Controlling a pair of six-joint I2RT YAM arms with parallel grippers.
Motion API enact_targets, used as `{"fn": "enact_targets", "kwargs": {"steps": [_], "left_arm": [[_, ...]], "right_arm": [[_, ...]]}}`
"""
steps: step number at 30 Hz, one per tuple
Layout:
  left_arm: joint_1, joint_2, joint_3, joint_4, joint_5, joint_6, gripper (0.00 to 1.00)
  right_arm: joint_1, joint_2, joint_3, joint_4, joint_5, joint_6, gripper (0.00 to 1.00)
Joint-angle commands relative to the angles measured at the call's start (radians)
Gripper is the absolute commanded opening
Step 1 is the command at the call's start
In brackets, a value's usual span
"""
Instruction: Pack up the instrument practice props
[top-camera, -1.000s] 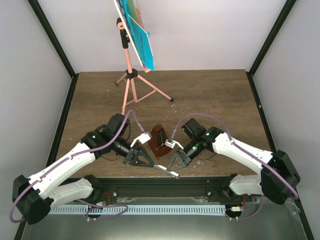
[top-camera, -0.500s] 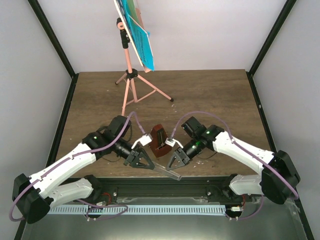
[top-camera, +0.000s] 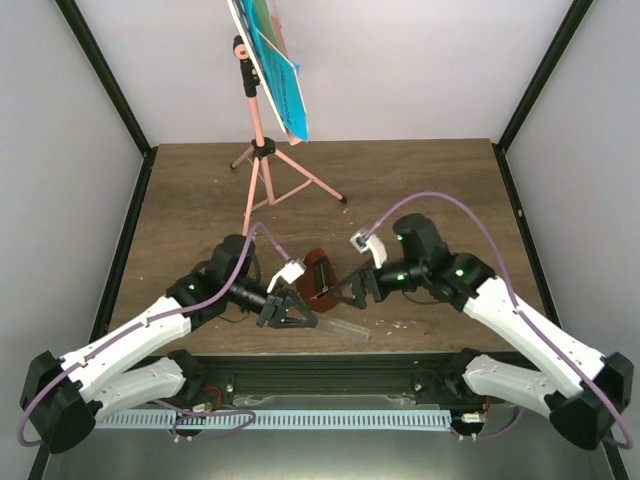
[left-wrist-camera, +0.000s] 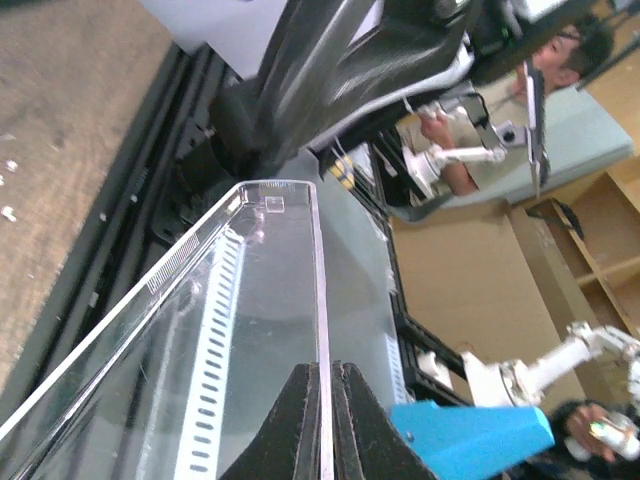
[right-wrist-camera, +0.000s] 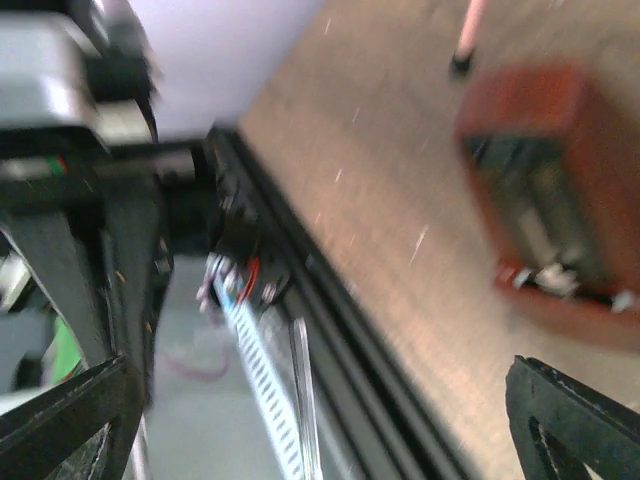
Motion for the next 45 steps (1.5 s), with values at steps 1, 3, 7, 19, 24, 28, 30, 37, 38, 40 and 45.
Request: {"fn": "enact_targets", "kwargs": {"steps": [1, 3, 7, 19, 24, 28, 30, 37, 38, 40, 45], "left_arm": [[-0.004, -0.025, -0.051, 0.346, -0.112, -0.226, 0.0], [-0.003, -0.037, -0.073, 0.43, -0.17, -0.283, 0.0], [-0.004, -0.048, -0.059, 0.485, -0.298, -0.347, 0.0], [-0.003, 0.005, -0.1, 0.955, -0.468, -0.605, 0.0], [-0.013, 0.004, -0.08, 0.975, -0.571, -0.602, 0.0], [-0.047, 0.008, -0.077, 0.995, -0.643, -0.594, 0.0], [-0.074, 0.015, -0.073, 1.001, -0.67, -0.583, 0.0], [-0.152, 0.042, -0.065, 1.031, -0.74, -0.537, 0.0], [-0.158, 0.046, -0.064, 1.034, -0.747, -0.531, 0.0], [-0.162, 0.053, -0.061, 1.037, -0.754, -0.522, 0.0], [-0.166, 0.064, -0.055, 1.026, -0.749, -0.502, 0.0]], "right_arm": [[-0.033, -0.126, -0.008, 0.277, 0.302, 0.172, 1.0], [-0.036, -0.19, -0.044, 0.396, 0.406, 0.229, 1.0], [-0.036, -0.3, -0.119, 0.6, 0.534, 0.258, 1.0], [-0.036, -0.563, -0.349, 0.836, 0.612, 0.313, 1.0], [-0.036, -0.601, -0.437, 0.953, 0.607, 0.412, 1.0], [-0.036, -0.559, -0.517, 1.131, 0.548, 0.511, 1.0], [-0.034, -0.524, -0.514, 1.187, 0.519, 0.518, 1.0], [-0.028, -0.441, -0.471, 1.25, 0.507, 0.536, 1.0], [-0.025, -0.436, -0.47, 1.251, 0.513, 0.541, 1.0], [-0.016, -0.429, -0.467, 1.251, 0.527, 0.548, 0.98], [0.01, -0.413, -0.46, 1.258, 0.539, 0.538, 0.86]]}}
